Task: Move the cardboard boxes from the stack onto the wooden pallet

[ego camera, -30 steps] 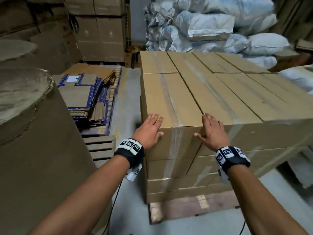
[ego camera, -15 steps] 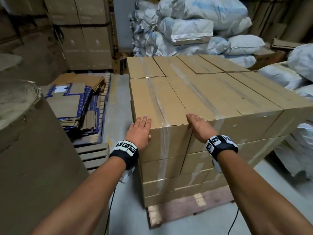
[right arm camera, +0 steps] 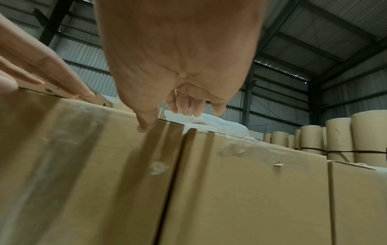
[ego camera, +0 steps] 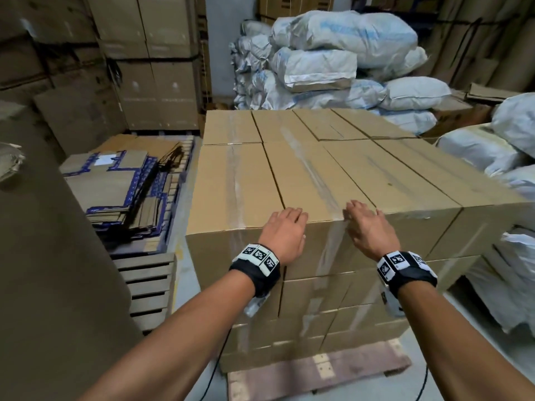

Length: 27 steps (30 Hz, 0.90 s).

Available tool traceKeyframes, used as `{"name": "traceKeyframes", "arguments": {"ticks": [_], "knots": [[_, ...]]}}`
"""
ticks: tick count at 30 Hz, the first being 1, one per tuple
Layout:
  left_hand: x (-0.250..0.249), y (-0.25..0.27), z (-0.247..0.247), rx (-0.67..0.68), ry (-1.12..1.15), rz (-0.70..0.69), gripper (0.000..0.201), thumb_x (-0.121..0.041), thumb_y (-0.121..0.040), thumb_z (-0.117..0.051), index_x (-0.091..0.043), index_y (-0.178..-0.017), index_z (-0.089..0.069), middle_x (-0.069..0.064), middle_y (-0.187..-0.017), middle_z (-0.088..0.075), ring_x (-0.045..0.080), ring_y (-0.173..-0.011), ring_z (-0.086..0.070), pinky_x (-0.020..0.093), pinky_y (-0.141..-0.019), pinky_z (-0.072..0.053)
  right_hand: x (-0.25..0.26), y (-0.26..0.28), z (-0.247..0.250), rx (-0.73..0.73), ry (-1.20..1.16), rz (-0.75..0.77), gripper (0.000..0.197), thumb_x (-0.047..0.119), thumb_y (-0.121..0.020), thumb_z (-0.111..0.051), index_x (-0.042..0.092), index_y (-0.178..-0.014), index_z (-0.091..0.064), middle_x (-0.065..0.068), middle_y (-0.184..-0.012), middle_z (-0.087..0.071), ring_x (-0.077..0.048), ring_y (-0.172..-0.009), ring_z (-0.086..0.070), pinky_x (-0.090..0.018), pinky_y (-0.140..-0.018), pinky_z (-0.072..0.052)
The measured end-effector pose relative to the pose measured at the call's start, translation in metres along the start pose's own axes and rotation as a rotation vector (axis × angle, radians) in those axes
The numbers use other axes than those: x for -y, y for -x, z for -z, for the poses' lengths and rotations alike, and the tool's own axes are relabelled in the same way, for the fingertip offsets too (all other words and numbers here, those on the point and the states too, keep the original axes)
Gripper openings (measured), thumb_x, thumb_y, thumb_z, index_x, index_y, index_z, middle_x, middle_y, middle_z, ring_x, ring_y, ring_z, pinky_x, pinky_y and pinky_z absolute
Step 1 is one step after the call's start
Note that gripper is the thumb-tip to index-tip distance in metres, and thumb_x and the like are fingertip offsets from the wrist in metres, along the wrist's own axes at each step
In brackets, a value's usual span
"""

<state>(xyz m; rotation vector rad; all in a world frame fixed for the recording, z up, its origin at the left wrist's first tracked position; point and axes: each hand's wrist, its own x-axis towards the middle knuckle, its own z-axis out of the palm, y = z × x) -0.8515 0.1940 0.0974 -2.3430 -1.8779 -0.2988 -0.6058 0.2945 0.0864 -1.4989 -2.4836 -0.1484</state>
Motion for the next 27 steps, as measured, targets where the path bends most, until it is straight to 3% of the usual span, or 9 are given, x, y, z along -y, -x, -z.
{"name": "traceKeyframes", "arguments": {"ticks": [3,6,8,13,21,24,27], "knots": [[-0.044,-0.046,-0.013,0.021,0.001,-0.012,0.062,-0.033,-0.103,-0.052,-0.012,-0.158,-0.033,0.012,-0.167,-0.032,0.031,-0.152,-0.032,0.051,-0.124,-0.028,-0.062,-0.009,0.003,0.048,0.052,-0.021,0.076,0.038,-0.099,-0.067,0.018,-0.159,-0.026,-0.008,-0.171,-0.025,-0.029,-0.156,-0.029,-0.056,-0.128,-0.019],[-0.075,-0.086,-0.030,0.071,-0.012,0.032,0.067,-0.042,-0.106,-0.048,-0.016,-0.163,-0.024,0.010,-0.171,-0.023,0.030,-0.155,-0.025,0.052,-0.126,-0.025,-0.101,-0.018,0.002,0.075,0.087,0.097,0.058,0.044,-0.105,-0.053,0.024,-0.156,-0.031,-0.006,-0.168,-0.029,-0.028,-0.154,-0.031,-0.061,-0.126,-0.021],[-0.090,-0.104,-0.043,0.096,-0.050,0.076,0.068,-0.047,-0.107,-0.044,-0.021,-0.165,-0.018,0.006,-0.173,-0.019,0.029,-0.157,-0.021,0.055,-0.126,-0.022,-0.114,-0.021,-0.003,0.072,0.084,0.181,0.059,0.046,-0.107,-0.047,0.023,-0.160,-0.033,-0.004,-0.167,-0.034,-0.028,-0.152,-0.035,-0.058,-0.124,-0.025],[-0.097,-0.115,-0.062,0.029,-0.098,0.142,0.061,-0.045,-0.108,-0.041,-0.027,-0.164,-0.024,0.000,-0.171,-0.027,0.025,-0.157,-0.026,0.053,-0.126,-0.024,-0.132,-0.022,-0.029,-0.098,-0.004,0.264,0.054,0.043,-0.107,-0.053,0.015,-0.154,-0.050,-0.007,-0.156,-0.053,-0.030,-0.142,-0.052,-0.050,-0.119,-0.037],[-0.098,-0.114,-0.060,0.073,-0.141,0.168,0.061,-0.046,-0.110,-0.037,-0.030,-0.166,-0.017,-0.003,-0.173,-0.021,0.023,-0.158,-0.023,0.052,-0.126,-0.024,-0.132,-0.025,-0.042,-0.139,-0.058,0.254,0.052,0.042,-0.107,-0.055,0.019,-0.153,-0.050,-0.003,-0.156,-0.054,-0.027,-0.142,-0.053,-0.046,-0.119,-0.037],[-0.105,-0.111,-0.053,0.141,-0.136,0.216,0.069,-0.040,-0.108,-0.045,-0.031,-0.166,-0.009,-0.003,-0.174,-0.013,0.024,-0.160,-0.015,0.057,-0.127,-0.020,-0.132,-0.022,-0.034,-0.066,-0.062,0.272,0.052,0.030,-0.109,-0.053,0.018,-0.159,-0.041,-0.004,-0.163,-0.044,-0.028,-0.150,-0.042,-0.046,-0.125,-0.029],[-0.124,-0.103,-0.042,0.136,-0.047,0.272,0.073,-0.028,-0.105,-0.053,-0.026,-0.166,-0.013,0.001,-0.174,-0.013,0.027,-0.160,-0.013,0.060,-0.127,-0.015,-0.133,-0.011,-0.022,-0.007,-0.103,0.281,0.067,0.009,-0.098,-0.062,0.015,-0.160,-0.038,-0.008,-0.167,-0.038,-0.028,-0.154,-0.034,-0.047,-0.129,-0.022]]}}
